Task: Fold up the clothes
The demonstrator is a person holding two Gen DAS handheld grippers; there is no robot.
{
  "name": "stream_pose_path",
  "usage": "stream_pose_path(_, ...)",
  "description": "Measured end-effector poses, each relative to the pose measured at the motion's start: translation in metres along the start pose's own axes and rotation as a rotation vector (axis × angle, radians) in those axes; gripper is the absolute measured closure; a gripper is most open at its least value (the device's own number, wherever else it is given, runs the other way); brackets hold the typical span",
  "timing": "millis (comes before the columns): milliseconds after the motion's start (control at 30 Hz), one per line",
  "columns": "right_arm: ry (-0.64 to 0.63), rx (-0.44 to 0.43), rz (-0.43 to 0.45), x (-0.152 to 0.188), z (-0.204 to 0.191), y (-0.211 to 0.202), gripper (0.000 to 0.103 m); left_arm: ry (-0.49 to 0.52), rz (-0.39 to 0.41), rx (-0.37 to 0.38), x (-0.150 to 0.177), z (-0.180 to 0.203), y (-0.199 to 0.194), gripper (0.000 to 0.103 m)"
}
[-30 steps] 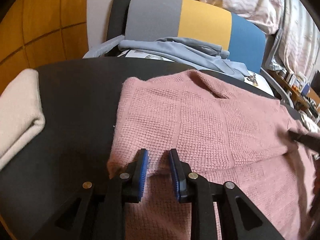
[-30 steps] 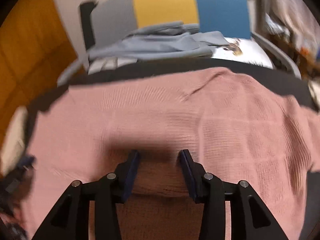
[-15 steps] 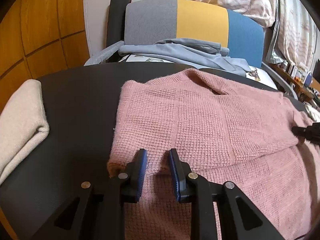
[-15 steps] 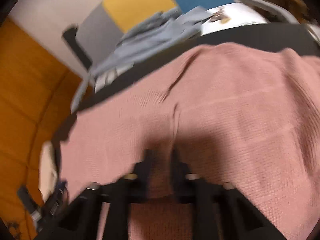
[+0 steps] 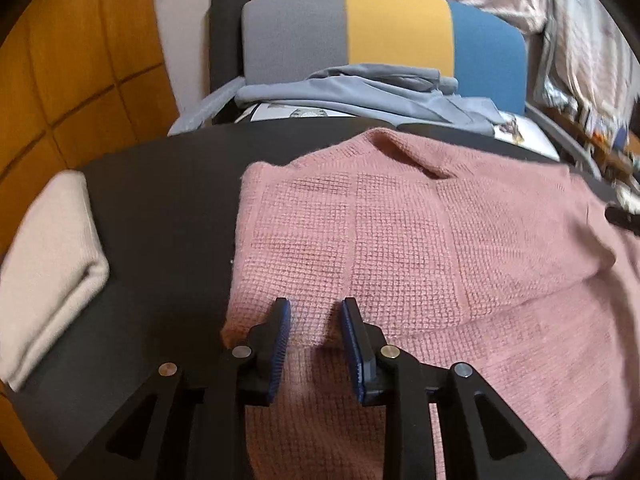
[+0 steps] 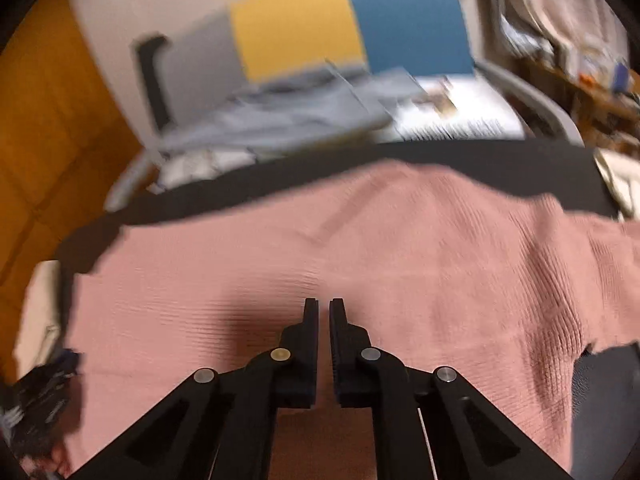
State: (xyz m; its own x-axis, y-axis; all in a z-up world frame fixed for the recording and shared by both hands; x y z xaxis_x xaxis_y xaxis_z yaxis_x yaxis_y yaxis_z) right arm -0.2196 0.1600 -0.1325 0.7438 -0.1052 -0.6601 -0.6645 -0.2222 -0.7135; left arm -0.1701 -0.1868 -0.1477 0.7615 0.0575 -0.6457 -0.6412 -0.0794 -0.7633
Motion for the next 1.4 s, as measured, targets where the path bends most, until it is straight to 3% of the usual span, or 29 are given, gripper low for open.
stream_pose_path(133,-0.078,-0.067,-0.037,0.021,-0.030,-0.005,0.093,0.005,0.014,-0.018,0.002,0.002,0.001,0.077)
stream_pose_path(200,-0.074,-0.072,-0.085,0.028,-0.035,0.010,0.086,0.016,0.019,-0.028,0.002,0.003,0.001,0.077)
stream_pose_path(300,-0.072,-0.010,-0.173,0.048,-0.027,0.032,0.076,0.014,0.024,-0.026,0.002,0.002,0.002,0.077)
stream_pose_path(567,-0.243,0.129,-0.136,0.052,-0.025,0.028,0.077,-0.002,0.038,-0.008,0.004,0.001,0.002,0.076)
stream_pose_path(767,-0.119,0.040,-0.157,0.043,-0.014,0.022,0.070,-0.015,0.036,0.012,0.003,-0.003,0.004,0.076)
stream_pose_path(833,-0.041,0.003,-0.141,0.040,-0.006,0.006,0.053,-0.009,0.036,0.006,0.003,-0.003,0.004,0.076)
stream_pose_path(967,0.042,0.014,-0.076,0.033,0.042,-0.038,0.052,0.006,0.038,-0.014,0.003,-0.001,0.004,0.076)
stream_pose_path(1300,0.401,0.294,0.097,0.018,0.269,-0.160,0.051,0.041,0.047,-0.061,0.004,0.003,0.003,0.075)
stream_pose_path(1400,0.535,0.259,0.138,0.015,0.306,-0.166,0.051,0.055,0.049,-0.081,0.004,0.004,0.003,0.075)
Point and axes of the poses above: each gripper's, at about its wrist camera, not at the fingertips, and y roughly the way its jaws point, z to its right, x to its underside, the point moved 10 cm from there along y, roughly the way its jaws point
